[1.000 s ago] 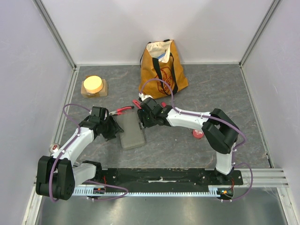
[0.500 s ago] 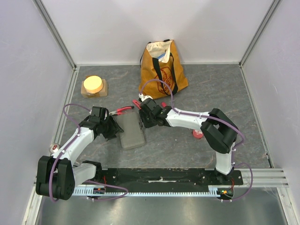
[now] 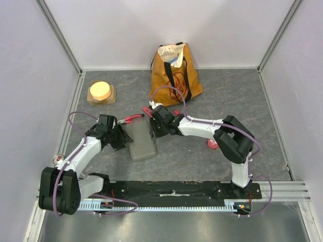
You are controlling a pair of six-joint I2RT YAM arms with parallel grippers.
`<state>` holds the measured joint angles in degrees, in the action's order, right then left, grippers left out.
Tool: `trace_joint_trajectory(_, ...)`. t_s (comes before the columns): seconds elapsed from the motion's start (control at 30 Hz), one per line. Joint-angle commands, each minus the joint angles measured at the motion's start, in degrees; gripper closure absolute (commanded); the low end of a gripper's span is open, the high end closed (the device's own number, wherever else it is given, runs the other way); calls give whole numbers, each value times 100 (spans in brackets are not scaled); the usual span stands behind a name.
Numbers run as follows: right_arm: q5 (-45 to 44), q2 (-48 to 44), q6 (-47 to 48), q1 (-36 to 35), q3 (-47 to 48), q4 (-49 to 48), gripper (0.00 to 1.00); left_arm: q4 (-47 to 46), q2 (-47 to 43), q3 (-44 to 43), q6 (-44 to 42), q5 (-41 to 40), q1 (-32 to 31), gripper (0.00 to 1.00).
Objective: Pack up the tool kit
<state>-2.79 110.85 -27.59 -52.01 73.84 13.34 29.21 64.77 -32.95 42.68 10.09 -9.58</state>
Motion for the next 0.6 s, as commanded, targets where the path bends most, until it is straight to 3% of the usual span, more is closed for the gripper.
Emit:
trace_joint_trajectory(0.0,568,130,-114,103,-106,-332,65,269,132,-1,-286,-77,0,43)
trace_joint_trajectory(0.1,937,60,-281,191,-309,-578,72,252,132,-19,-286,-68,9,43)
trace_joint_trajectory(0.3,1430,7,-457,297,-450,-833,100,252,141,-167,-339,-16,0,42)
trace_joint_trajectory(0.57,509,-537,-510,305,-257,-272,100,594,-87,-984,-646,11,9,35)
